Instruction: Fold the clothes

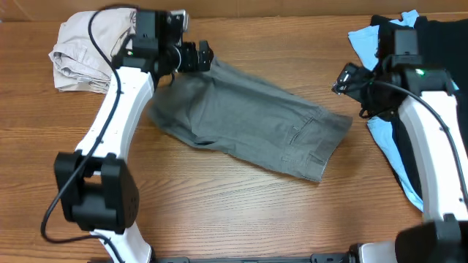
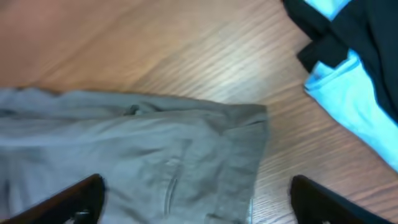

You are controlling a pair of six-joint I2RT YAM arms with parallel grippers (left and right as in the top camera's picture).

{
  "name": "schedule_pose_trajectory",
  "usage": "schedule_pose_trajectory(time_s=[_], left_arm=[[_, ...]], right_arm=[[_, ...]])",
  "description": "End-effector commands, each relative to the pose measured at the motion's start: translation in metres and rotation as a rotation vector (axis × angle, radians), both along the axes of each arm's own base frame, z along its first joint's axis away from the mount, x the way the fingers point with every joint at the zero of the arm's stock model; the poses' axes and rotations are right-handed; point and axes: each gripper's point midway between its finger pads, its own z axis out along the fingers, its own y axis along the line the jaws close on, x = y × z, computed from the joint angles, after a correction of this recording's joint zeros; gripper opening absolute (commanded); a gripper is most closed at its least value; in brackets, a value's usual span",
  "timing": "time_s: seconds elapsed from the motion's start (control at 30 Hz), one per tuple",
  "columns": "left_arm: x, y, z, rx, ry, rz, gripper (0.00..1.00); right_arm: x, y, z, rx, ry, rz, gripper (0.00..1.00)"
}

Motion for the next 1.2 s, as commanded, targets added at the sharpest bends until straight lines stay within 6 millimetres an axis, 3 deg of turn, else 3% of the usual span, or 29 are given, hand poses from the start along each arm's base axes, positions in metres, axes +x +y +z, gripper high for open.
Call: schedule_pose_trajectory(time_s=[0.0,0.1,0.17,0.2,0.23,0.27,0.33,0.43,0.67,0.83,0.97,1.17], left_arm=[[-0.012,-0.032,0.017,0.096,-0.102,-0.213,1.0],[-0.02,-0.064,-0.015,0.157,-0.082,-0.348,1.0],[-0.025,-0.076,-0.034,0.172,-0.046,-0.384,0.87],[-0.027,-0.081,-0.043,0.178,-0.026,-0.394,0.73],[-0.029,-0.085,-0.052,0.183,-0.007,-0.403,0.42],[-0.03,-0.089,-0.062,0.191,0.011,-0.411,0.27],[-0.028,-0.092,-0.078,0.214,0.026,-0.409,0.15],[-0.014,-0.097,-0.101,0.221,0.017,-0.399,0.04],[0.011,-0.098,-0.124,0.219,-0.02,-0.33,0.04],[0.034,-0.076,-0.122,0.331,-0.082,-0.203,0.04],[0.054,-0.053,-0.112,0.423,-0.148,-0.09,0.04],[0.065,-0.03,-0.107,0.443,-0.166,-0.027,0.04]], right_arm=[[-0.001,0.025,-0.011,0.026,0.025,0.108,0.89],[-0.001,0.051,-0.044,0.041,0.082,0.167,0.73],[-0.003,0.063,-0.062,0.059,0.118,0.18,0.6],[-0.004,0.066,-0.069,0.061,0.133,0.178,0.49],[-0.005,0.071,-0.078,0.068,0.15,0.186,0.38],[-0.005,0.075,-0.085,0.072,0.161,0.191,0.31],[-0.003,0.08,-0.099,0.072,0.172,0.196,0.2],[0.01,0.084,-0.122,0.074,0.162,0.198,0.15],[0.032,0.078,-0.145,0.067,0.13,0.148,0.14],[0.038,0.071,-0.156,0.066,0.135,0.128,0.14],[0.039,0.056,-0.177,0.037,0.176,0.079,0.14],[0.043,0.04,-0.193,0.017,0.191,0.035,0.14]])
